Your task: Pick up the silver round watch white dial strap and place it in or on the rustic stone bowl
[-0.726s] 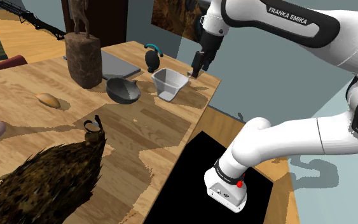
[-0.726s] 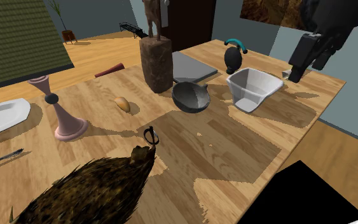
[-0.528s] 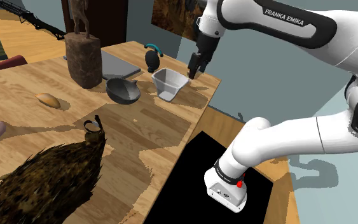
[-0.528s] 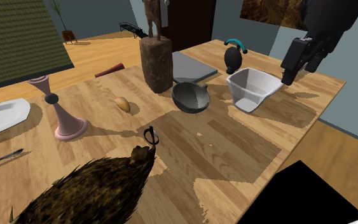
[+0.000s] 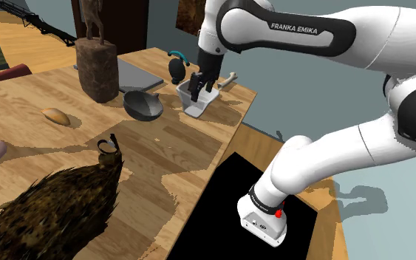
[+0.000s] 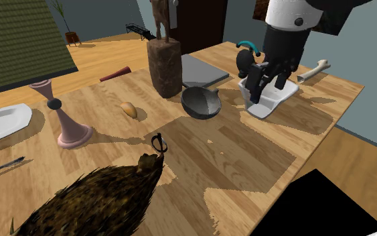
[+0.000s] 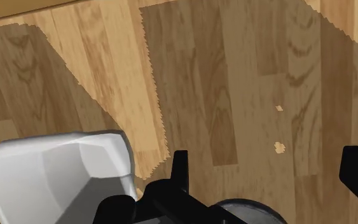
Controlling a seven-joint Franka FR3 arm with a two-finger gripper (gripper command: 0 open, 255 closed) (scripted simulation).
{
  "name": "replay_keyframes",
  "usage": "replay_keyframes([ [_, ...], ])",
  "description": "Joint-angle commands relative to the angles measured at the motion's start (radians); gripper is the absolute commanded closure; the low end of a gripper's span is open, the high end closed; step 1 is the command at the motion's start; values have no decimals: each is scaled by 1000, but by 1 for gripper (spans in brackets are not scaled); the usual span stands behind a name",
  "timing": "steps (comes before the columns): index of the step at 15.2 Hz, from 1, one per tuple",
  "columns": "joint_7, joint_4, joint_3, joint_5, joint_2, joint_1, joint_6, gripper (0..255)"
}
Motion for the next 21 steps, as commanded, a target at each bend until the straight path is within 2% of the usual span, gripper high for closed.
replay_keyframes([
  [1, 31, 8, 32, 8, 52, 11, 45, 0],
  [6, 106, 53, 106, 9, 194, 33, 141, 0],
  [11, 189, 127, 176, -20, 353, 50, 220, 0],
  [21, 376, 364, 270, -170, 712, 116, 304, 0],
])
